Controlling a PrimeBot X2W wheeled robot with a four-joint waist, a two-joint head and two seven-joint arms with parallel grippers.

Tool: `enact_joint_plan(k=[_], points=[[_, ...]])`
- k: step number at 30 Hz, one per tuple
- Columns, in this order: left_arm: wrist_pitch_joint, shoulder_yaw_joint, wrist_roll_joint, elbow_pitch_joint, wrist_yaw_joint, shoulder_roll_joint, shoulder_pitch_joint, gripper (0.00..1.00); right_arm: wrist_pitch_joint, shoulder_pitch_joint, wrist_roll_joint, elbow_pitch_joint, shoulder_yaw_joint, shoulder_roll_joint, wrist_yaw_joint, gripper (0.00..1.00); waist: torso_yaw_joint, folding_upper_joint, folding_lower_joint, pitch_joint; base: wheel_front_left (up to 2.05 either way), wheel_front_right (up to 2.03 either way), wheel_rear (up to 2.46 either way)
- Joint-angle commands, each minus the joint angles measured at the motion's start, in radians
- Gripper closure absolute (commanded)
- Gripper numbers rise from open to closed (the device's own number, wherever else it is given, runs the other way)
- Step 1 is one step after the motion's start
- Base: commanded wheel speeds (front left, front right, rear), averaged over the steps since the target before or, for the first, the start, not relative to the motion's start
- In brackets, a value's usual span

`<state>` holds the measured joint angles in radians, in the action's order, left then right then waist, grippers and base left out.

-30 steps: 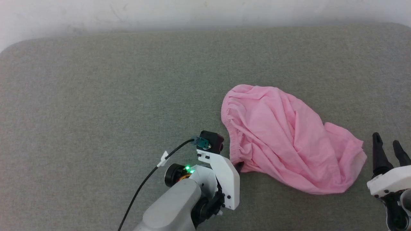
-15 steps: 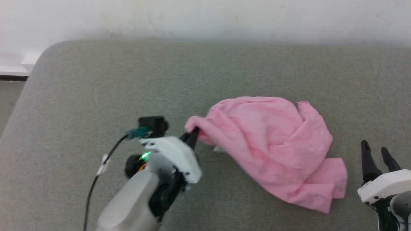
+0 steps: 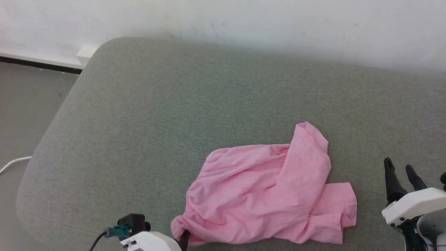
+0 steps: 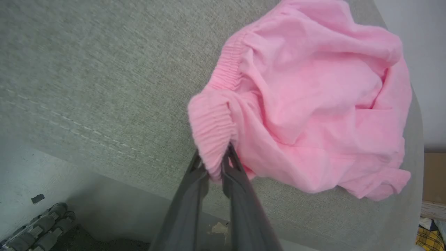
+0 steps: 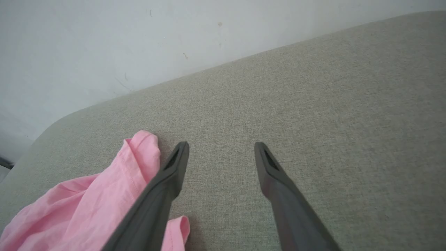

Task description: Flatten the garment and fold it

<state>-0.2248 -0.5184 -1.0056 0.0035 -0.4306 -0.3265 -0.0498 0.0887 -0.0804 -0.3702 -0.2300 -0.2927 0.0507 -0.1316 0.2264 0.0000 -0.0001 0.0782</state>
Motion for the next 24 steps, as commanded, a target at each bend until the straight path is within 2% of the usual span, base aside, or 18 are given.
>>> enact_joint_plan(k=[1,5,8,10,12,16,17,18,20,24], points=[[0.011,0.008,0.001,-0.011,0.008,0.002,0.006,0.00,-0.004,-0.007,0.000,-0.002,-0.002,0.000,0.001,0.00,0.016,0.0000,0.0001,-0.003,0.00,0.00,0.00],[0.080,0.071,-0.014,-0.058,0.043,0.013,0.035,0.00,-0.003,-0.014,0.007,-0.003,0.002,0.000,0.001,0.00,0.016,0.0000,0.0001,-0.009,0.00,0.00,0.00],[0.214,0.144,0.034,-0.098,0.081,-0.008,0.069,0.00,0.019,-0.025,0.031,0.003,0.033,0.000,0.001,0.00,0.008,0.0000,0.0001,-0.012,0.00,0.00,0.00],[0.322,0.165,0.113,-0.115,0.105,-0.035,0.098,0.00,0.079,-0.031,0.083,0.007,0.081,0.000,0.001,0.00,0.002,0.0000,0.0001,-0.012,0.00,0.00,0.00],[0.407,0.144,0.225,-0.114,0.132,-0.080,0.124,0.00,0.156,-0.049,0.115,0.017,0.142,0.000,0.001,0.00,-0.007,0.0000,0.0001,-0.008,0.00,0.00,0.00],[0.481,0.145,0.404,-0.088,0.137,-0.097,0.155,0.00,0.339,-0.105,0.199,0.023,0.257,0.000,0.001,0.00,-0.023,0.0000,0.0001,-0.001,0.00,0.00,0.00],[0.484,0.150,0.442,-0.084,0.134,-0.089,0.157,0.00,0.388,-0.122,0.224,0.016,0.283,0.000,0.001,0.00,-0.025,0.0000,0.0001,0.001,0.00,0.00,0.00],[0.484,0.150,0.442,-0.084,0.134,-0.089,0.157,0.00,0.388,-0.122,0.224,0.016,0.283,0.000,0.001,0.00,-0.025,0.0000,0.0001,0.001,0.00,0.00,0.00],[0.486,0.171,0.510,-0.094,0.133,-0.056,0.155,0.00,0.458,-0.158,0.256,0.000,0.321,0.000,0.001,0.00,-0.025,0.0000,0.0001,0.009,0.00,0.00,0.00],[0.486,0.198,0.598,-0.095,0.166,0.014,0.138,0.00,0.535,-0.213,0.308,-0.051,0.359,0.000,0.001,0.00,-0.011,0.0000,0.0001,0.033,0.00,0.00,0.00]])
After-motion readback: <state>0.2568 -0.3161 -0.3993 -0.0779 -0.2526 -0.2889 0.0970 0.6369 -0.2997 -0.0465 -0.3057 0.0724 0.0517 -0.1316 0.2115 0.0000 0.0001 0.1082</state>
